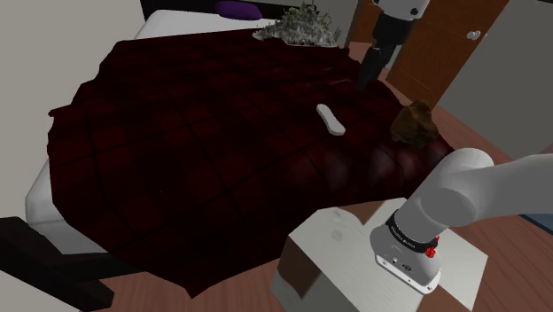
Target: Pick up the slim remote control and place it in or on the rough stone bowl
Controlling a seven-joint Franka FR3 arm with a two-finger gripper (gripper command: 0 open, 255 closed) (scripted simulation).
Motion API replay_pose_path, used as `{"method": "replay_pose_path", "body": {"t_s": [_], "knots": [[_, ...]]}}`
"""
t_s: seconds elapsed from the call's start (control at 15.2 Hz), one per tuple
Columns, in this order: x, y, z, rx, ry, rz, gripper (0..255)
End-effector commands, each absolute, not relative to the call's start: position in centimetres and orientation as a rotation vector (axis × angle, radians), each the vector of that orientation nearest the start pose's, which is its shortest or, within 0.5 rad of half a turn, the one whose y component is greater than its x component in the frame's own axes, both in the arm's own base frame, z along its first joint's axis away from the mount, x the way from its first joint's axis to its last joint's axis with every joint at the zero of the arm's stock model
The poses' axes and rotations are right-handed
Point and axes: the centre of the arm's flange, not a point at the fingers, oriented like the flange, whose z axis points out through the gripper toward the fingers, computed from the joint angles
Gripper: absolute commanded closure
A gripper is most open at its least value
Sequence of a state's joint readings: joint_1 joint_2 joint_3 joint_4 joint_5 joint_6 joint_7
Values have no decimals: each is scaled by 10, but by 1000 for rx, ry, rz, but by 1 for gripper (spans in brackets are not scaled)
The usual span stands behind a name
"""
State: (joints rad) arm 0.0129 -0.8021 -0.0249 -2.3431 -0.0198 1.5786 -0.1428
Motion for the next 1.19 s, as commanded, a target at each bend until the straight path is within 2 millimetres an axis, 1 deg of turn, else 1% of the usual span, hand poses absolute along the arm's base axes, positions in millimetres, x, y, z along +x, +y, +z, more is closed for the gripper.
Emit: {"method": "replay_pose_path", "body": {"t_s": [0.0,0.59,1.12], "knots": [[304,-8,602,-3138,-217,-58,0],[377,-64,525,-3137,94,-36,0],[431,-123,454,-3109,367,-16,0]]}}
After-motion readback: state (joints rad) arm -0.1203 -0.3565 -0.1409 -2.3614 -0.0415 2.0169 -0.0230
